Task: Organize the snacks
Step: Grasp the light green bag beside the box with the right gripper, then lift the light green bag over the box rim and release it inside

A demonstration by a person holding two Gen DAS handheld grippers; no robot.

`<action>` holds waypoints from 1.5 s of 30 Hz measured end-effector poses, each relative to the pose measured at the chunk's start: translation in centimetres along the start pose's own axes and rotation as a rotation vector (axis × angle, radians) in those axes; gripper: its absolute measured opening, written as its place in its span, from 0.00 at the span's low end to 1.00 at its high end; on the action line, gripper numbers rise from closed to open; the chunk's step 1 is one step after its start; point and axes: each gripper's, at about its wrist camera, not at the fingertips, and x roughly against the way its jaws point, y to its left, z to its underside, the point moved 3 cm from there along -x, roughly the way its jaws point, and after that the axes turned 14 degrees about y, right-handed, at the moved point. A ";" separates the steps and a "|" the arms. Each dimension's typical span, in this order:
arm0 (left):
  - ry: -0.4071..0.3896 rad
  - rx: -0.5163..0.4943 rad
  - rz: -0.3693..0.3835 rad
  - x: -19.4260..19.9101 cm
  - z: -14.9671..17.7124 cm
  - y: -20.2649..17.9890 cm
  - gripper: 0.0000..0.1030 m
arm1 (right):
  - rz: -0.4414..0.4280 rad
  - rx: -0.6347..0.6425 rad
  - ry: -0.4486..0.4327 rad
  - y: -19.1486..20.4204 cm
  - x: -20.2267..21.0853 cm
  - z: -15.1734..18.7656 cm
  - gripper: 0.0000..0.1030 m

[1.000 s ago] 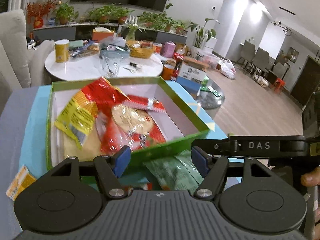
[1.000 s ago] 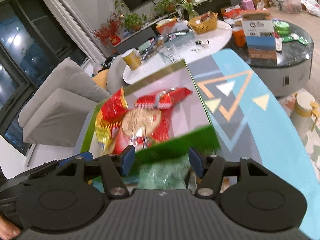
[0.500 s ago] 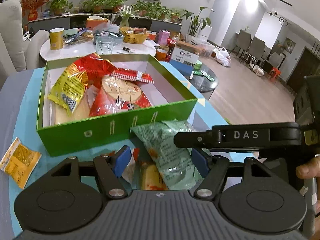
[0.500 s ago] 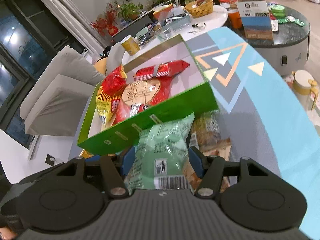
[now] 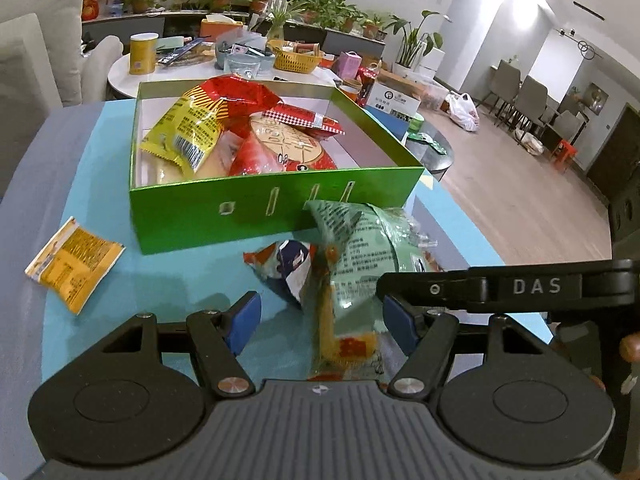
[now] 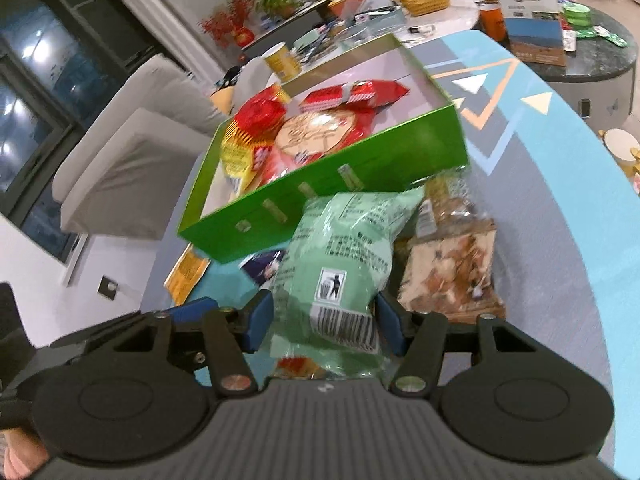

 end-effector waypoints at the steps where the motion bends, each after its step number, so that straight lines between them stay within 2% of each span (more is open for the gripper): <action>1: -0.001 0.000 0.006 0.1 0.1 0.0 0.63 | -0.002 -0.001 0.000 0.0 0.2 0.1 0.67; 5: -0.013 0.008 0.018 0.3 -0.4 -0.1 0.63 | 0.014 -0.050 -0.043 -0.8 1.4 0.0 0.67; 12: -0.031 -0.018 0.043 -0.3 -2.0 -1.6 0.63 | -0.009 -0.149 -0.090 -2.7 2.4 -0.9 0.67; 28: 0.044 -0.032 0.071 -4.3 -4.2 -2.4 0.64 | -0.082 -0.187 -0.023 -4.1 -0.2 -3.2 0.67; 34: 0.044 -0.045 0.070 -4.8 -4.3 -2.6 0.67 | -0.110 -0.194 -0.005 -4.5 -0.8 -3.6 0.68; 38: 0.047 -0.080 0.088 -4.9 -4.0 -3.3 0.61 | -0.130 -0.179 0.009 -4.1 -1.0 -3.7 0.68; 45: 0.012 -0.143 0.094 -3.3 -3.1 -4.7 0.61 | -0.117 -0.145 -0.015 -2.7 -0.1 -2.9 0.67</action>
